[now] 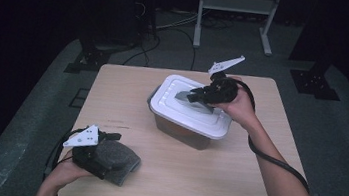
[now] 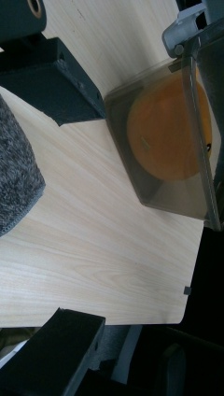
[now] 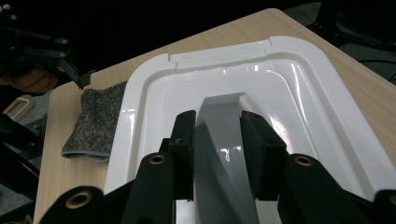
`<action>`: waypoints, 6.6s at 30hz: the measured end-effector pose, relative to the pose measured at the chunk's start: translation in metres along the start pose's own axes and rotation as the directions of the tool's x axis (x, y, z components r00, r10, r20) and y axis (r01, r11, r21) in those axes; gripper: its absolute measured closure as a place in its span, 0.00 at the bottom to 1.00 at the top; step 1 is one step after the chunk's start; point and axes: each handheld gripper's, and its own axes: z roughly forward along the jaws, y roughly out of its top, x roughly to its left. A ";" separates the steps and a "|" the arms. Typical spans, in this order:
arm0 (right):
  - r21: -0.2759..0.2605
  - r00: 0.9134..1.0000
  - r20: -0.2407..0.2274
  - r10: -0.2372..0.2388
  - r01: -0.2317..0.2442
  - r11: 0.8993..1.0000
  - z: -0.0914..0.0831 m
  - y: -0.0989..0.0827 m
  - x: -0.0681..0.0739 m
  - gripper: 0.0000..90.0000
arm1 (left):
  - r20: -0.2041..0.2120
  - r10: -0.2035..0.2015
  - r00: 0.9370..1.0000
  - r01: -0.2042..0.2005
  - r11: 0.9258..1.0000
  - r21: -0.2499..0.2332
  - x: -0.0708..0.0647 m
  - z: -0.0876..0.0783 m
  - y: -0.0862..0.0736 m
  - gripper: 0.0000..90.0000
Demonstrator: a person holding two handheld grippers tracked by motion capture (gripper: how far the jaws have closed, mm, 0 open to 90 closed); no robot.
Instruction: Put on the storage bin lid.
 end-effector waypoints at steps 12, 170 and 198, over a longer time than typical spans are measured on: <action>0.007 1.000 0.009 0.009 -0.009 1.000 0.013 0.000 -0.012 0.73 | 0.001 -0.001 1.000 0.001 1.000 -0.004 0.000 -0.001 0.000 0.03; -0.157 0.977 0.071 0.200 -0.187 0.970 -0.098 -0.133 0.008 0.43 | -0.008 -0.009 1.000 0.009 1.000 0.002 0.000 0.001 -0.003 0.03; -0.175 0.962 0.053 0.269 -0.257 0.951 -0.093 -0.186 0.017 0.41 | -0.014 -0.007 1.000 0.007 1.000 0.002 0.000 0.000 -0.003 0.03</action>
